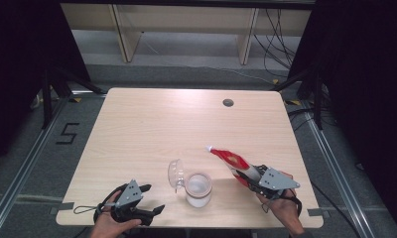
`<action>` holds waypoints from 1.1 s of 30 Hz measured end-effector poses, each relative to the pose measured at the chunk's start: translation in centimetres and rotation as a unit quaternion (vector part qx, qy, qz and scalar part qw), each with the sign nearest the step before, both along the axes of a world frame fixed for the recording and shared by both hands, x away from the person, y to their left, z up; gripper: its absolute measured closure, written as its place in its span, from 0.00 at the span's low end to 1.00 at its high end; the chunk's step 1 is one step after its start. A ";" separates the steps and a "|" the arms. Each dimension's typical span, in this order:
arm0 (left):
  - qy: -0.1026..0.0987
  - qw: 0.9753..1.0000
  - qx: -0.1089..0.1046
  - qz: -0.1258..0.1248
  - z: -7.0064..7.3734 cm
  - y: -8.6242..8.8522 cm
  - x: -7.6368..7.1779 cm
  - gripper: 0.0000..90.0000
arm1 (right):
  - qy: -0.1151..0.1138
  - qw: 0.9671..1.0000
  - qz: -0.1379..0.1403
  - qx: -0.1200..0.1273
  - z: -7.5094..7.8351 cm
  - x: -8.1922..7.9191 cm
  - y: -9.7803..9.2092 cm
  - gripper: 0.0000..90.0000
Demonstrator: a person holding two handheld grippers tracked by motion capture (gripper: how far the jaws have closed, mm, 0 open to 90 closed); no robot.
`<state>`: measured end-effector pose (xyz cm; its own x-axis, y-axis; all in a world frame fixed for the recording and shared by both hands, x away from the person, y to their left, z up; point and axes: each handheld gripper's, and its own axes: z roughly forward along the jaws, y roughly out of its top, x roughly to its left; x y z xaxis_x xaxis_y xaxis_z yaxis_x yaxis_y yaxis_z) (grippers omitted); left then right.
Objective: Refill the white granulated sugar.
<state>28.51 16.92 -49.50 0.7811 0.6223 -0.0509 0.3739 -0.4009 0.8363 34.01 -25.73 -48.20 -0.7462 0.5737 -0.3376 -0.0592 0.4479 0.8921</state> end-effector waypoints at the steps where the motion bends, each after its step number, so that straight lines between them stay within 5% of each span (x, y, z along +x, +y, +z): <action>1: 0.000 1.000 0.000 0.000 0.0 0.0 0.0 0.21 | 0.002 1.000 -0.002 0.003 0.0 0.0 -0.1 0.76; 9: 0.000 1.000 0.001 0.002 0.0 0.1 0.0 0.21 | 0.016 0.999 -0.026 0.026 -0.2 0.3 -0.7 0.76; 11: -0.001 1.000 0.004 0.002 0.1 0.1 0.0 0.21 | 0.040 0.998 -0.034 0.030 -0.3 0.2 -0.7 0.76; 12: -0.001 1.000 0.004 0.002 0.1 0.1 0.0 0.21 | 0.028 0.999 -0.038 0.027 -0.3 0.4 -0.8 0.76; 21: 0.000 1.000 0.002 0.002 0.1 0.1 0.0 0.21 | 0.056 0.996 -0.055 0.034 0.0 0.2 -1.1 0.76; 26: -0.001 1.000 -0.007 0.006 0.0 -0.1 0.0 0.21 | 0.043 0.997 -0.062 0.024 0.1 -0.1 -1.4 0.76; 28: -0.011 1.000 0.008 -0.005 0.1 0.1 0.1 0.21 | 0.049 0.997 -0.064 0.021 0.2 -0.2 -1.6 0.76; 31: -0.002 1.000 -0.006 0.005 0.0 -0.1 0.0 0.21 | 0.046 0.996 -0.069 0.026 0.2 -0.3 -1.7 0.76; 33: -0.001 1.000 -0.007 0.005 0.0 -0.1 0.0 0.21 | 0.063 0.995 -0.073 0.035 0.3 -0.4 -1.8 0.76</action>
